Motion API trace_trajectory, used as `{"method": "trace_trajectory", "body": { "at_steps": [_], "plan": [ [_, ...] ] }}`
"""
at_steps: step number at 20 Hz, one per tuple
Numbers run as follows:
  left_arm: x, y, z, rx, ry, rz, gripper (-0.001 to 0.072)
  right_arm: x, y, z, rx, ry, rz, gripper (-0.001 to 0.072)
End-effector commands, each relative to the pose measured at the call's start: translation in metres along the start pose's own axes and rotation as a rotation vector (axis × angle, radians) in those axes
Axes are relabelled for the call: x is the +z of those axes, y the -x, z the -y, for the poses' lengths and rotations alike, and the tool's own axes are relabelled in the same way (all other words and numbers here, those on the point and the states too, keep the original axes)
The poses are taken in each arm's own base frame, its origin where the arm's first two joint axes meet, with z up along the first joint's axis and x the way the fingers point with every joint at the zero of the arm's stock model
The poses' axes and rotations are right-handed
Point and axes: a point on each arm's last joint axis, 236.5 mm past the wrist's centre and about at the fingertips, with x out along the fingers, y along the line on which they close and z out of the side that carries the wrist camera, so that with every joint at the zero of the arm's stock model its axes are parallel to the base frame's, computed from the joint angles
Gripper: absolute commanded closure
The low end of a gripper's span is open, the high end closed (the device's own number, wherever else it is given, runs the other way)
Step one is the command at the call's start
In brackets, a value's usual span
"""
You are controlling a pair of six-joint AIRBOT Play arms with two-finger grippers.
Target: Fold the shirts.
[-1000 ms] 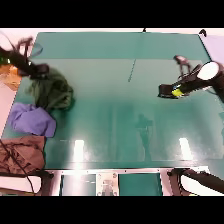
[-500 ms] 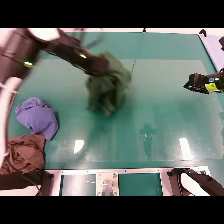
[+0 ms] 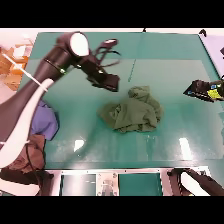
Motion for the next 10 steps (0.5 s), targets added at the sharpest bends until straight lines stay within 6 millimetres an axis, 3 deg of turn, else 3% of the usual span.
{"method": "trace_trajectory", "body": {
  "at_steps": [1,2,4,7,8,10],
  "plan": [
    [-0.044,0.016,-0.044,-0.006,0.127,-0.135,0.0161,-0.003,-0.024,0.038,-0.027,-0.101,-0.034,0.0251],
    [-0.062,0.006,-0.045,-0.026,0.145,-0.165,0.0161,-0.007,-0.039,0.046,-0.010,-0.129,-0.059,0.0251],
    [-0.098,-0.032,-0.033,-0.105,0.188,-0.184,0.0160,-0.013,-0.077,0.053,0.063,-0.198,-0.109,0.0251],
    [-0.139,-0.103,-0.012,-0.204,0.248,-0.159,0.0160,-0.019,-0.134,0.041,0.207,-0.225,-0.209,0.0240],
    [-0.144,-0.121,-0.004,-0.218,0.247,-0.121,0.0159,-0.023,-0.149,0.034,0.252,-0.227,-0.246,0.0208],
    [-0.133,-0.141,0.005,-0.212,0.231,-0.013,0.0159,-0.037,-0.178,0.020,0.317,-0.247,-0.327,0.0208]
  ]
}}
